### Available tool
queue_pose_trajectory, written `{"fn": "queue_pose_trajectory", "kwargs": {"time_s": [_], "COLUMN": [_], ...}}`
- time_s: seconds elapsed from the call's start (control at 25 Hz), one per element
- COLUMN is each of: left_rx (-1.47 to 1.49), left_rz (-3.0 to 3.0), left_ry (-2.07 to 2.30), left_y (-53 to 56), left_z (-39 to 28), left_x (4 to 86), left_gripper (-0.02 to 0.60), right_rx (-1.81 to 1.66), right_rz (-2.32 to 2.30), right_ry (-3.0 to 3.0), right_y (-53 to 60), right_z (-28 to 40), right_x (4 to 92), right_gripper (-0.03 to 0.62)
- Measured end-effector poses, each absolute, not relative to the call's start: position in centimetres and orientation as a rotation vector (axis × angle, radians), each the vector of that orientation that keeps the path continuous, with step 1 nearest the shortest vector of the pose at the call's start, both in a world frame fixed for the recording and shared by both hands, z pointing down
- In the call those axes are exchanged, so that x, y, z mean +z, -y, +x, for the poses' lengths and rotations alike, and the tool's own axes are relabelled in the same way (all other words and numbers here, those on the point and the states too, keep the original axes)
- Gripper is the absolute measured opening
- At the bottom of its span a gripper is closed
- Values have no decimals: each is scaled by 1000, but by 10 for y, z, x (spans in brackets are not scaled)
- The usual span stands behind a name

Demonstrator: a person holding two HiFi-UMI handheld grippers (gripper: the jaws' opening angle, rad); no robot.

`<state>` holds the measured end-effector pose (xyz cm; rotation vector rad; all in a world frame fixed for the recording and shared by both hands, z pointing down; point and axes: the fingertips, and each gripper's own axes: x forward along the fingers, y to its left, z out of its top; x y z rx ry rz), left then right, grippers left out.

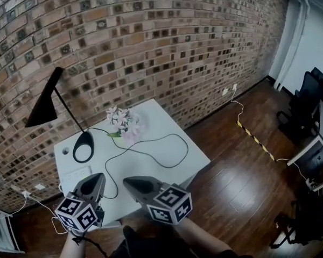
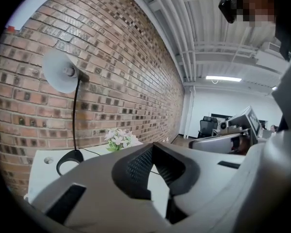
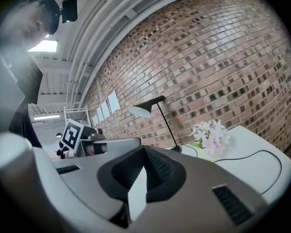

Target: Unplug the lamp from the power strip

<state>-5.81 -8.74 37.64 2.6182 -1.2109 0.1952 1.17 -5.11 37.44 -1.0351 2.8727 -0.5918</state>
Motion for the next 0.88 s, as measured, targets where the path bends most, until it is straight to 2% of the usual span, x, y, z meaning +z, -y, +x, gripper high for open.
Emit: {"fn": "queue_pose_trajectory", "kwargs": {"time_s": [0.88], "left_rx": [311], "left_rz": [2724], "left_ry": [1097], "left_y": [78], "left_z": [74], "left_x": [369], "left_gripper": [25], "right_rx": [-610], "right_rz": [-1072], "right_ry": [-2737], "right_y": [46], "right_z": [133], "right_x": [371], "right_gripper": [0]}}
